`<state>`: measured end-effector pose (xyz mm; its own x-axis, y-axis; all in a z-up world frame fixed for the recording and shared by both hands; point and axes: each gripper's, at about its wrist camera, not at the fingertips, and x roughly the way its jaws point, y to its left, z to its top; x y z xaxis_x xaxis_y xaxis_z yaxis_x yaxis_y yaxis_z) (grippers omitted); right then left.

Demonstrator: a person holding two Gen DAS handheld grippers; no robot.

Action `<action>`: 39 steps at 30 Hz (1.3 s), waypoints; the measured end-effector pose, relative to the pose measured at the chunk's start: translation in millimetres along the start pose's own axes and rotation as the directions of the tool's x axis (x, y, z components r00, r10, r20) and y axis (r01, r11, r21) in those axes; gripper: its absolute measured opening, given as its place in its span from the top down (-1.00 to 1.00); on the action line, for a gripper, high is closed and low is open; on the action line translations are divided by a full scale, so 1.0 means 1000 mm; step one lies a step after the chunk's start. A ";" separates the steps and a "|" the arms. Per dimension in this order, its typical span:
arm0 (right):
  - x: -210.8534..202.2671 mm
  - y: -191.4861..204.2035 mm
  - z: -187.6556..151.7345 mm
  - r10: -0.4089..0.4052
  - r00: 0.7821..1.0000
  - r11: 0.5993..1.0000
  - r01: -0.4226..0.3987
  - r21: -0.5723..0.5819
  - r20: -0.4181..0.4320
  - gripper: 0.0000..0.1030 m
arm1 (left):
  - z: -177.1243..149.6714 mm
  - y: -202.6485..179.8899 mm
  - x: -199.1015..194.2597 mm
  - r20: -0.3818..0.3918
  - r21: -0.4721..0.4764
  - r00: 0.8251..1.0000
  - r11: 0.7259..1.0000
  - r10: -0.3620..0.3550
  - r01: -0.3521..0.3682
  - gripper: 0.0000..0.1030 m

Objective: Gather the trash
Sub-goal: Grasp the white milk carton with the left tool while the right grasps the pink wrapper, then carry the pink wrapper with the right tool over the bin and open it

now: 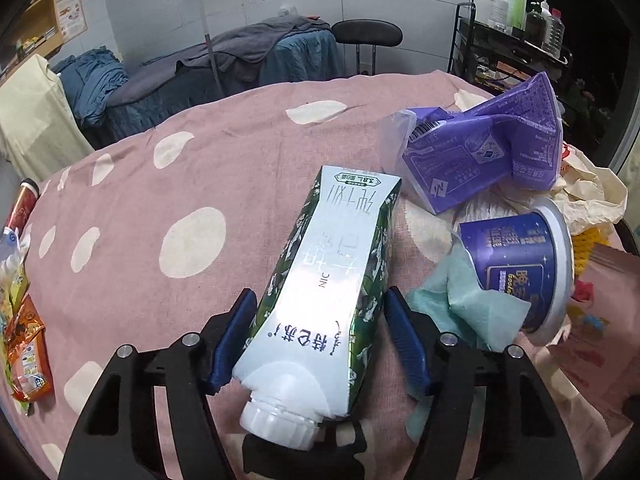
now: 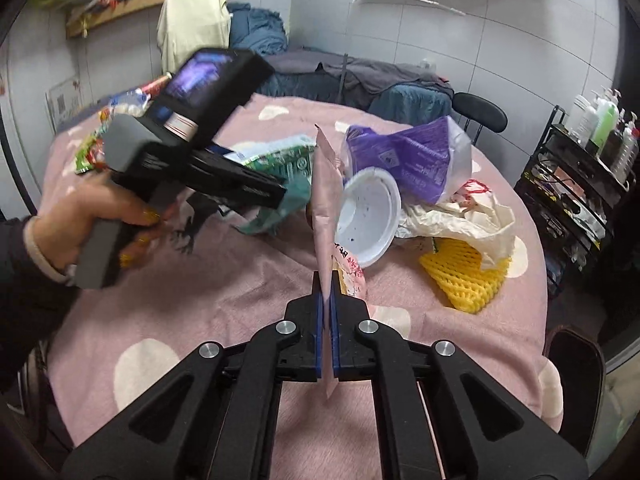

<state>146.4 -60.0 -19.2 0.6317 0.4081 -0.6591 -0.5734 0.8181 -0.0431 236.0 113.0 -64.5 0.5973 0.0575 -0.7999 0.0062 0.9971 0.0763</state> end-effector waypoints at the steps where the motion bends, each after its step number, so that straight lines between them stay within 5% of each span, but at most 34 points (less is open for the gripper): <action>1: -0.005 -0.001 -0.001 0.010 1.000 1.000 -0.010 0.010 0.011 0.92 | 0.000 0.000 -0.001 0.002 -0.001 1.000 1.000 -0.001 0.001 -0.10; 2: -0.009 -0.002 -0.002 0.019 1.000 1.000 -0.020 0.019 0.024 0.92 | 0.000 -0.001 -0.002 0.004 -0.004 1.000 1.000 -0.003 0.003 0.01; 17: -0.054 -0.041 -0.033 0.109 0.985 0.969 -0.136 0.208 0.138 0.92 | -0.042 0.003 -0.102 0.199 -0.127 0.979 0.989 -0.053 0.079 0.02; 26: -0.089 -0.077 -0.060 0.040 0.980 0.946 -0.100 0.309 0.194 0.92 | -0.061 -0.035 -0.137 0.261 -0.101 0.959 0.984 -0.114 0.144 0.02; 39: -0.130 -0.132 -0.099 -0.143 0.970 0.905 0.049 0.423 0.195 0.92 | -0.063 -0.135 -0.146 0.240 0.068 0.913 0.944 -0.329 0.322 0.02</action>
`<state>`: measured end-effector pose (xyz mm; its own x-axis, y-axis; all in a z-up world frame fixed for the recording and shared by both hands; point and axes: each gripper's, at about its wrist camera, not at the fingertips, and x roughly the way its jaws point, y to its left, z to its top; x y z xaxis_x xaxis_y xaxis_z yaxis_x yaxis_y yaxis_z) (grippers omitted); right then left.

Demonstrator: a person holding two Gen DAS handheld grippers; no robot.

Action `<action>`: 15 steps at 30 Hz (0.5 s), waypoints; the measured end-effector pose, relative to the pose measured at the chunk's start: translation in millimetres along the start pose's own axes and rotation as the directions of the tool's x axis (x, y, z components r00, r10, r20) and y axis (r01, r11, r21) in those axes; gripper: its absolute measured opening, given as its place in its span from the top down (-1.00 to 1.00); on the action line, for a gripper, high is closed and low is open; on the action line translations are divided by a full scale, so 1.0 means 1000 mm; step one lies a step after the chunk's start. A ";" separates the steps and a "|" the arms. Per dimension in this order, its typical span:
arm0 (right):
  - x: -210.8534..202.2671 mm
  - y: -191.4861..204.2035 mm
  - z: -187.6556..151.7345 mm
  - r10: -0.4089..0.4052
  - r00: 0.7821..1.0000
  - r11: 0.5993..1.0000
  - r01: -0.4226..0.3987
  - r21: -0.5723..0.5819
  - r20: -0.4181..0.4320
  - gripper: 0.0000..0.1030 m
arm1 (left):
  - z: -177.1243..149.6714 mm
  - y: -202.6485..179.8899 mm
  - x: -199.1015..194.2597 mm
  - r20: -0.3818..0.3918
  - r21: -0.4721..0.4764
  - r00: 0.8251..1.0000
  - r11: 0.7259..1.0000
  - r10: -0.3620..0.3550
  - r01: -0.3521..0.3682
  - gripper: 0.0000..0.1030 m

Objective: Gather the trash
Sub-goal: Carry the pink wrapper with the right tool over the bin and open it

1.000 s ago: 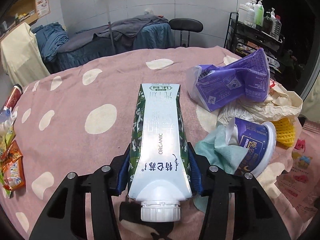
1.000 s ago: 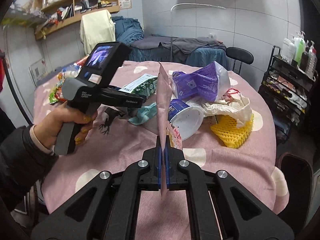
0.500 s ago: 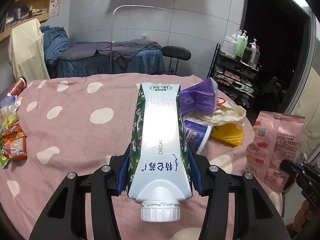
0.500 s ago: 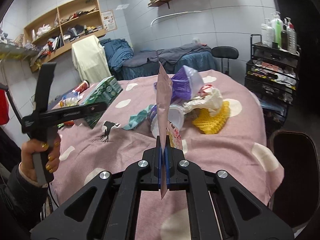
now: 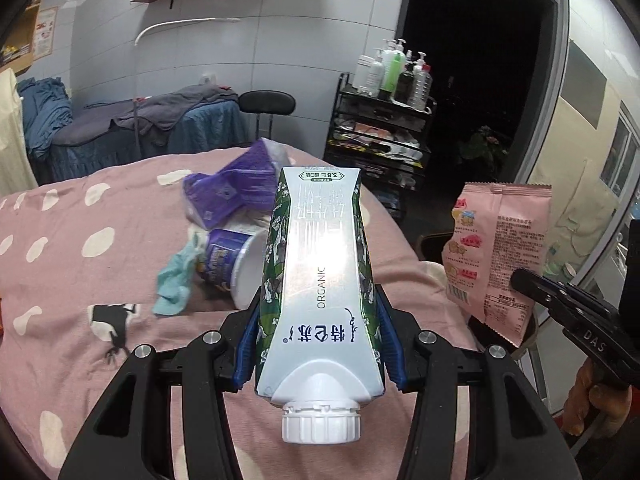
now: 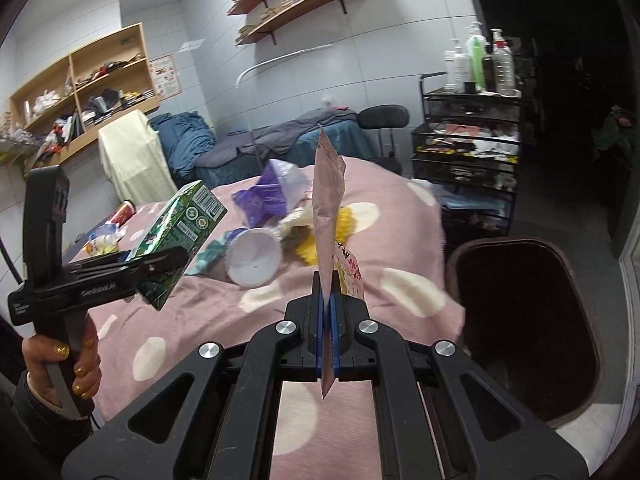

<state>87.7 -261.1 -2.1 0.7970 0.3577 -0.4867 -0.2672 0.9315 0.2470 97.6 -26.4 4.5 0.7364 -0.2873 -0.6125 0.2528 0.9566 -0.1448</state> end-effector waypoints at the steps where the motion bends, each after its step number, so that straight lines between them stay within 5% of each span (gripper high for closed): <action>1: -0.001 -0.005 -0.001 -0.019 1.000 1.000 0.019 0.004 0.002 0.92 | -0.001 -0.008 0.003 -0.005 0.011 1.000 1.000 -0.015 0.015 0.02; 15: 0.023 -0.109 -0.026 -0.220 0.967 0.952 0.241 0.190 -0.128 0.92 | -0.003 -0.088 0.054 -0.116 0.102 0.982 0.982 -0.149 0.162 0.02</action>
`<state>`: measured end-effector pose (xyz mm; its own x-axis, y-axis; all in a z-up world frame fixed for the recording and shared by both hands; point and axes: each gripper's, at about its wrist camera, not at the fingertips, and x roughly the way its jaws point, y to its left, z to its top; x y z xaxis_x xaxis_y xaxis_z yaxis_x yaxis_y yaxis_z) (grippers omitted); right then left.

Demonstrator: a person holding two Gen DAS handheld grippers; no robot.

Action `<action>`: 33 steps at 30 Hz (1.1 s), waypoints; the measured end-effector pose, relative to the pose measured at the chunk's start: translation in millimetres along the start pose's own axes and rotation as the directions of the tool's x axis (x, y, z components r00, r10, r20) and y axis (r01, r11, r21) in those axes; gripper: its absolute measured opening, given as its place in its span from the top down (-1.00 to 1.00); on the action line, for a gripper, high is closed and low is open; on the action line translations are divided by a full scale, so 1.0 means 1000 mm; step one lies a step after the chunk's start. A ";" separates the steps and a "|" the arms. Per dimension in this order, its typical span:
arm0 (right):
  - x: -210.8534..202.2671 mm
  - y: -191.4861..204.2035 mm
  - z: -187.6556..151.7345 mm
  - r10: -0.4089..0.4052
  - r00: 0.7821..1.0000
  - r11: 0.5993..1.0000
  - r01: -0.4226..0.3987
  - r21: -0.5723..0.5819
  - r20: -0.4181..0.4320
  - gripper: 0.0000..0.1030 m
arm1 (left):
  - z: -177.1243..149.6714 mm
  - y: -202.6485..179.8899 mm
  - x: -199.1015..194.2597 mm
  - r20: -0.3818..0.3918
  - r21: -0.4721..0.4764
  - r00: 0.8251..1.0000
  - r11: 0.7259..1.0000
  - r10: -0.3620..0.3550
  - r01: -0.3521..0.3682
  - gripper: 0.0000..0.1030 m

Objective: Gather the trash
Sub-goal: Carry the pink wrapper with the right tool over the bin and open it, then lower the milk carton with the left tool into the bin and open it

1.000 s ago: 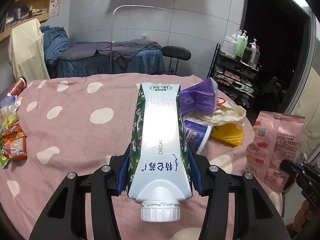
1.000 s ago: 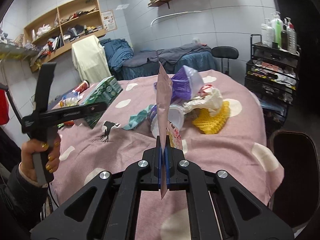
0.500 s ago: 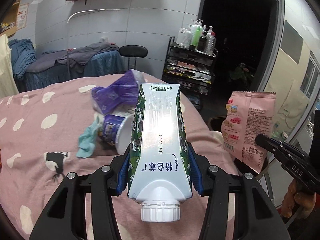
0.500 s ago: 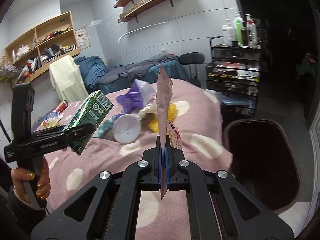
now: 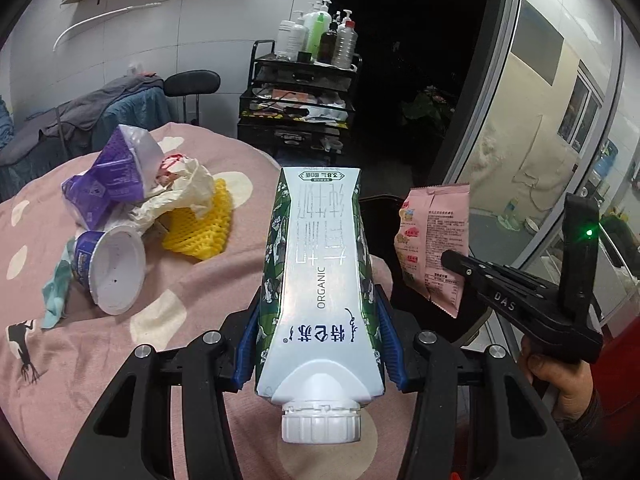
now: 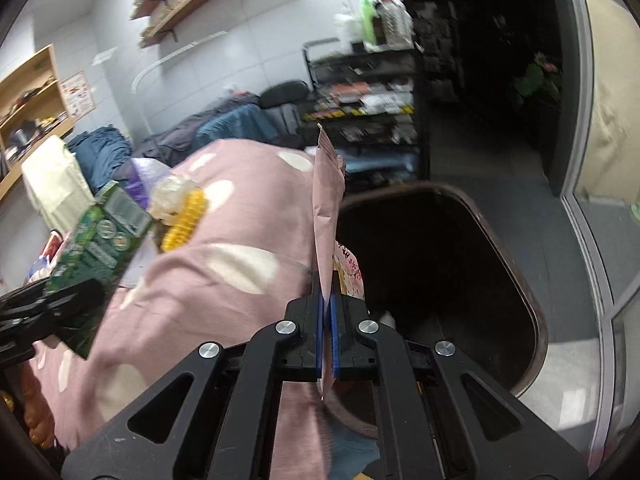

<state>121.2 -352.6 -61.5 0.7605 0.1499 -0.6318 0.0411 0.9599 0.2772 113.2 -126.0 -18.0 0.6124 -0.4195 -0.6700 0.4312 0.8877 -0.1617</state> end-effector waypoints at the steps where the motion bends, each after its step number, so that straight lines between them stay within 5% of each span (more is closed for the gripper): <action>1: 0.004 -0.004 0.000 -0.005 1.000 1.000 0.005 0.005 -0.008 0.92 | 0.001 -0.002 0.003 -0.006 0.003 1.000 1.000 -0.004 0.004 0.02; 9: 0.034 -0.037 -0.014 -0.038 0.996 0.995 0.045 0.088 -0.080 0.88 | 0.000 -0.021 0.024 -0.057 0.021 0.998 1.000 -0.021 0.022 0.02; 12: 0.038 -0.044 -0.018 -0.040 0.994 0.991 0.052 0.120 -0.100 0.49 | 0.001 -0.027 0.030 -0.071 0.030 0.997 0.999 -0.025 0.027 0.02; 14: 0.035 -0.047 -0.020 -0.046 0.995 0.989 0.057 0.137 -0.085 -0.19 | 0.001 -0.031 0.033 -0.082 0.036 0.996 0.999 -0.031 0.034 0.02; 15: 0.031 -0.048 -0.021 -0.056 0.996 0.988 0.065 0.138 -0.071 -0.25 | 0.002 -0.032 0.035 -0.088 0.039 0.996 0.999 -0.032 0.036 0.02; 33: -0.019 -0.080 -0.031 -0.184 0.983 0.953 0.180 0.245 -0.004 -0.40 | 0.017 -0.081 0.079 -0.168 0.103 0.984 0.991 -0.063 0.081 0.02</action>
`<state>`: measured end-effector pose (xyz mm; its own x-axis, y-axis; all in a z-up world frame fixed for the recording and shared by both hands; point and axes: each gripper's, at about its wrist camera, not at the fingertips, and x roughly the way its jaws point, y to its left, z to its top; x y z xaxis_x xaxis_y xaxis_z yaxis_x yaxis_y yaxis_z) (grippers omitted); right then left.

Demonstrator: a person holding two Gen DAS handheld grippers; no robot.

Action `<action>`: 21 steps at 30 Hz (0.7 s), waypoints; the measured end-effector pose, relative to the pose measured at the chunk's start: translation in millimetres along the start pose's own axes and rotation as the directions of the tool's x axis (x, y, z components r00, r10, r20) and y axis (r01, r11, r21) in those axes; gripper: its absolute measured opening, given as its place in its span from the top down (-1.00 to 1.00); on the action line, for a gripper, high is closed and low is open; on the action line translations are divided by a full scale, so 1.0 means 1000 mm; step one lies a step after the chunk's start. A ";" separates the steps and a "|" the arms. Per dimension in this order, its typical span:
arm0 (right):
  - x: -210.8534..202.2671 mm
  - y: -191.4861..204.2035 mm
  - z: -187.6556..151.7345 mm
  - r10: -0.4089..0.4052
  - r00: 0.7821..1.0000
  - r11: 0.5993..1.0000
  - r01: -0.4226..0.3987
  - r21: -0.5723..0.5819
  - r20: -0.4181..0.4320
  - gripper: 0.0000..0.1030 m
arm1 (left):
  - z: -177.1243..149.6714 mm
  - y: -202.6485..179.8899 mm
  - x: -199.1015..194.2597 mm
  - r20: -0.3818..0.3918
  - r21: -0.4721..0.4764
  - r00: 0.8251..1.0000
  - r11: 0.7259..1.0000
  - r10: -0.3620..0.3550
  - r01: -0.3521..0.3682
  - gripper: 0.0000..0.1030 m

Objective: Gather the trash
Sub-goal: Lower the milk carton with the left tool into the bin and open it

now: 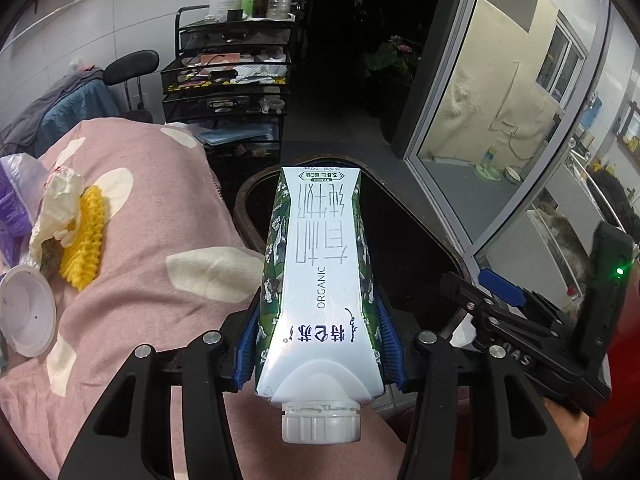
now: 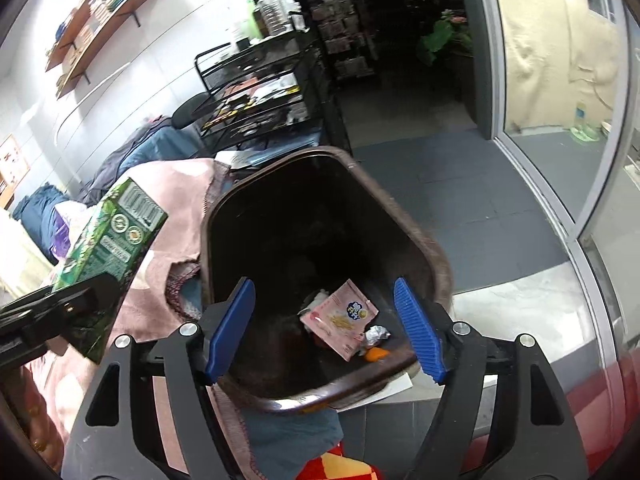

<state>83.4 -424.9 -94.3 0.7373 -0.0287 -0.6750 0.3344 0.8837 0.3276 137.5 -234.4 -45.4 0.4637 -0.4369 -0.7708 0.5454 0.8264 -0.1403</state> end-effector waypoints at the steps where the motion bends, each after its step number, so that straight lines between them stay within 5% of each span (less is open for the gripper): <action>1: -0.001 -0.002 0.000 -0.006 1.000 1.000 0.006 0.003 0.002 -0.40 | 0.001 -0.002 0.004 -0.010 -0.002 1.000 1.000 -0.006 0.006 0.02; 19: -0.007 -0.011 0.000 -0.023 1.000 1.000 0.023 0.021 0.006 -0.41 | 0.016 -0.020 0.050 -0.119 0.010 0.993 1.000 -0.007 0.008 0.01; 21: -0.007 -0.012 0.000 -0.026 1.000 0.999 0.026 0.022 0.006 -0.41 | 0.016 -0.022 0.052 -0.129 0.019 0.992 1.000 -0.005 0.008 -0.13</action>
<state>74.3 -435.0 -93.3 0.7318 -0.0542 -0.6793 0.3660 0.8721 0.3247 160.8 -280.8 -72.9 0.3668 -0.3917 -0.8438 0.5622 0.8160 -0.1345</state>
